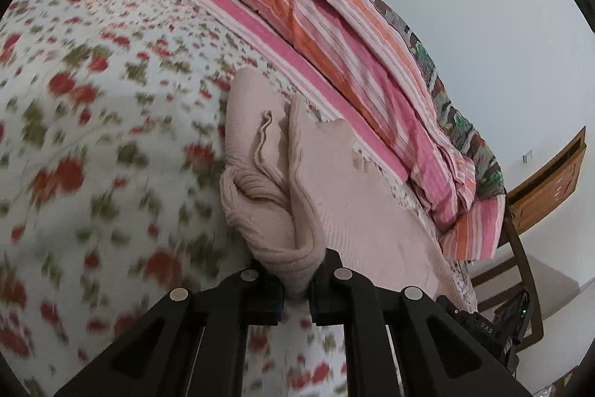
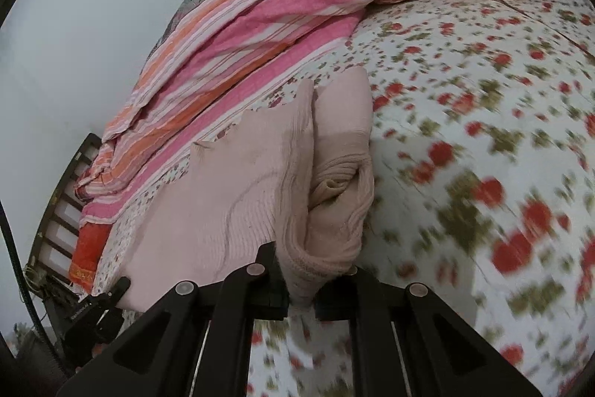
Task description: Fold small clothes
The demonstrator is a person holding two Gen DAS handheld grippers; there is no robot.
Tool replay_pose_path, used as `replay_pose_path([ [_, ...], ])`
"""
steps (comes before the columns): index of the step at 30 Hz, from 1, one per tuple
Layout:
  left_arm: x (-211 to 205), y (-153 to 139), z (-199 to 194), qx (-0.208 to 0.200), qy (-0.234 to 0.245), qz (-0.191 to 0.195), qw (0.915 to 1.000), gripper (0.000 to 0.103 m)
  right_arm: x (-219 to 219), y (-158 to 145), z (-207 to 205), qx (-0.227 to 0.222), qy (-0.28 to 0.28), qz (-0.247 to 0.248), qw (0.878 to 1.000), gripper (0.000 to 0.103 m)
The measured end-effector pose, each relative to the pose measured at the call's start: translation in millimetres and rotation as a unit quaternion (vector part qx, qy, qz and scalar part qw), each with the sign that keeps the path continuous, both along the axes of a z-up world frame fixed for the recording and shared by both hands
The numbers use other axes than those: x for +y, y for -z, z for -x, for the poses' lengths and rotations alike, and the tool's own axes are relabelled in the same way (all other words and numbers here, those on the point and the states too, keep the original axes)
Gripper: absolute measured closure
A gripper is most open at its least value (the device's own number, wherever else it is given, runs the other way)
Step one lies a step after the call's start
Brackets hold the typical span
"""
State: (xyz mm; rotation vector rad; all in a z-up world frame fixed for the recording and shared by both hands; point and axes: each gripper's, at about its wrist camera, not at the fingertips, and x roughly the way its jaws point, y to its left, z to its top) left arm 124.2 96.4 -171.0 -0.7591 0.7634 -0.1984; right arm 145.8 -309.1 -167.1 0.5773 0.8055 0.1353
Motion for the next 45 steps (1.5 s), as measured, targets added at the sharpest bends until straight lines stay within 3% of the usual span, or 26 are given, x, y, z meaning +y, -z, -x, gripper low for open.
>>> replay_pose_path([
  [4, -2.0, 1.6, 23.2, 0.007, 0.011, 0.008, 0.9999, 0.093, 4.6, -6.4, 27.8, -0.019, 0.001, 0.042, 0.999, 0.095],
  [8, -8.2, 2.2, 36.2, 0.013, 0.021, -0.022, 0.9994, 0.090, 10.4, -5.6, 45.5, -0.021, -0.013, 0.081, 0.996, 0.093],
  [10, -7.7, 2.8, 38.8, 0.025, 0.019, -0.035, 0.9989, 0.080, 8.1, -3.7, 49.4, -0.015, -0.025, 0.084, 0.996, 0.079],
  [13, -1.0, -2.5, 48.7, 0.022, 0.006, -0.067, 0.9975, 0.070, -1.2, -7.0, 60.0, -0.032, -0.033, 0.089, 0.995, 0.068],
  [16, 3.0, -10.2, 55.2, 0.007, -0.001, -0.093, 0.9957, 0.062, -9.5, -15.4, 68.5, -0.051, -0.023, 0.118, 0.991, 0.064],
  [18, 2.8, -17.6, 57.8, -0.010, 0.000, -0.111, 0.9937, 0.062, -15.3, -21.4, 72.3, -0.064, -0.018, 0.130, 0.989, 0.064],
  [21, -5.7, -26.1, 53.8, -0.032, 0.032, -0.129, 0.9907, 0.062, -19.9, -26.6, 73.3, -0.080, -0.025, 0.132, 0.988, 0.064],
  [25, -25.9, -27.2, 38.0, -0.030, 0.087, -0.155, 0.9836, 0.062, -9.4, -24.9, 67.9, -0.087, -0.065, 0.146, 0.983, 0.064],
  [28, -23.8, -18.4, 28.1, -0.005, 0.074, -0.153, 0.9855, 0.066, -0.6, -12.8, 54.1, -0.063, -0.096, 0.149, 0.982, 0.065],
  [29, -21.5, -14.6, 26.3, 0.001, 0.075, -0.140, 0.9873, 0.076, 0.8, -8.3, 50.2, -0.051, -0.101, 0.146, 0.983, 0.069],
  [31, -17.4, -9.9, 27.6, 0.007, 0.071, -0.129, 0.9890, 0.096, 0.6, -2.4, 47.9, -0.043, -0.117, 0.136, 0.983, 0.096],
  [35, -3.9, -4.4, 41.5, -0.005, 0.076, -0.103, 0.9917, 0.096, -8.7, -5.3, 60.0, -0.069, -0.117, 0.131, 0.982, 0.097],
  [37, -1.5, -1.0, 45.4, -0.002, 0.075, -0.095, 0.9926, 0.096, -9.4, -1.4, 60.2, -0.059, -0.124, 0.138, 0.981, 0.098],
  [45, -10.4, -5.0, 57.5, -0.016, 0.067, -0.133, 0.9887, 0.095, -1.8, -4.8, 61.5, -0.057, -0.130, 0.177, 0.974, 0.093],
])
